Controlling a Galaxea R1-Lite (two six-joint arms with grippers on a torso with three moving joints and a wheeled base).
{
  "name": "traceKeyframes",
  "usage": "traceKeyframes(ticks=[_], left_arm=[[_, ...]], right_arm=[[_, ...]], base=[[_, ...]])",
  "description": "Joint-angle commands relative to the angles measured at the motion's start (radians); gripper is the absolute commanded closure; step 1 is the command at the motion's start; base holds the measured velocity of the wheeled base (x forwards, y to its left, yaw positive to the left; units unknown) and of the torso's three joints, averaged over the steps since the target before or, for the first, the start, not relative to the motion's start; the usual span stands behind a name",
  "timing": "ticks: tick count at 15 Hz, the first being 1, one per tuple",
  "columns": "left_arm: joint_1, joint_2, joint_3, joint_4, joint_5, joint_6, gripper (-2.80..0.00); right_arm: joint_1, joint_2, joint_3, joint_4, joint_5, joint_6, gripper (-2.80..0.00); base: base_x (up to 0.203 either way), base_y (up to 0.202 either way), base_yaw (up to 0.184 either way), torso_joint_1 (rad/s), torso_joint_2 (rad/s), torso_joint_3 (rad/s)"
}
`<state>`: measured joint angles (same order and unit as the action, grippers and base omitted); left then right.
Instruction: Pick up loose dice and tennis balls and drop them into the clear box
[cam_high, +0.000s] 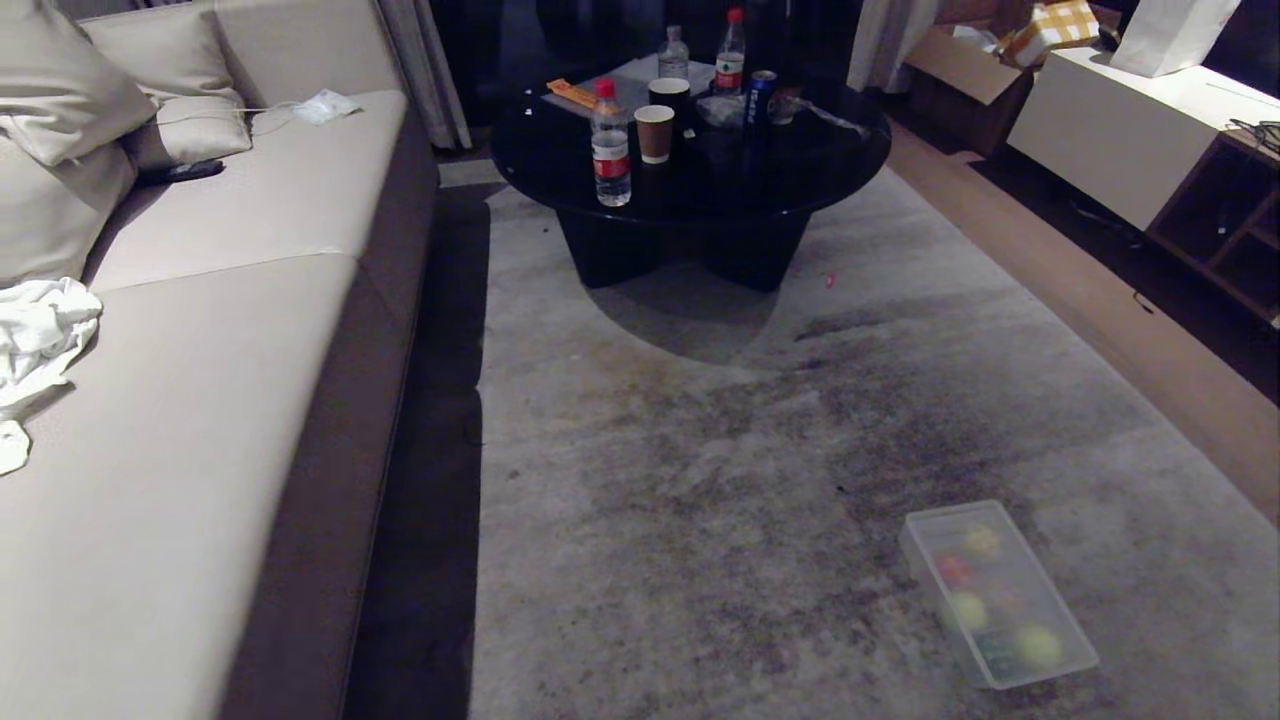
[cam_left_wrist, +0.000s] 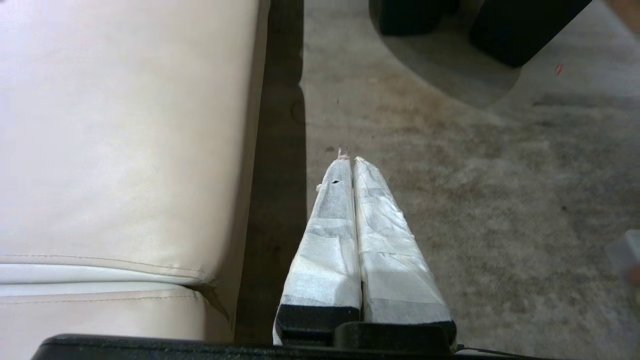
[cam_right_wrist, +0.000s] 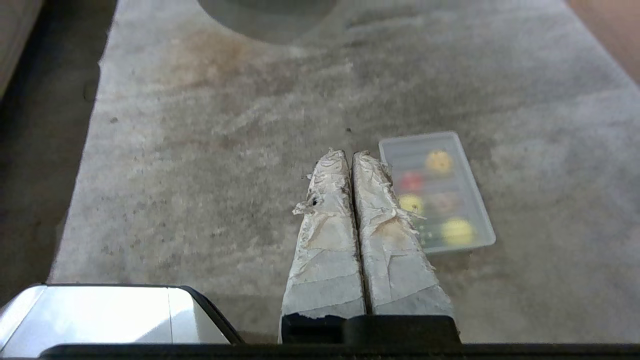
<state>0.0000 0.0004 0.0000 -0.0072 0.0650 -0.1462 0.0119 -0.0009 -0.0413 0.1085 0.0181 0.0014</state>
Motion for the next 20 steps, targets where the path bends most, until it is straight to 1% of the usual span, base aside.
traceKeyframes(ticks=[1, 20], left_arm=[[0.0, 0.001, 0.0, 0.0, 0.001, -0.001, 0.0], [0.0, 0.001, 0.0, 0.0, 0.001, -0.001, 0.0]], right_arm=[[0.0, 0.001, 0.0, 0.0, 0.0, 0.0, 0.0], [0.0, 0.002, 0.001, -0.003, -0.001, 0.0, 0.0]], base=[[0.0, 0.0, 0.0, 0.002, 0.01, 0.198], [0.0, 0.0, 0.0, 0.002, 0.0, 0.204]])
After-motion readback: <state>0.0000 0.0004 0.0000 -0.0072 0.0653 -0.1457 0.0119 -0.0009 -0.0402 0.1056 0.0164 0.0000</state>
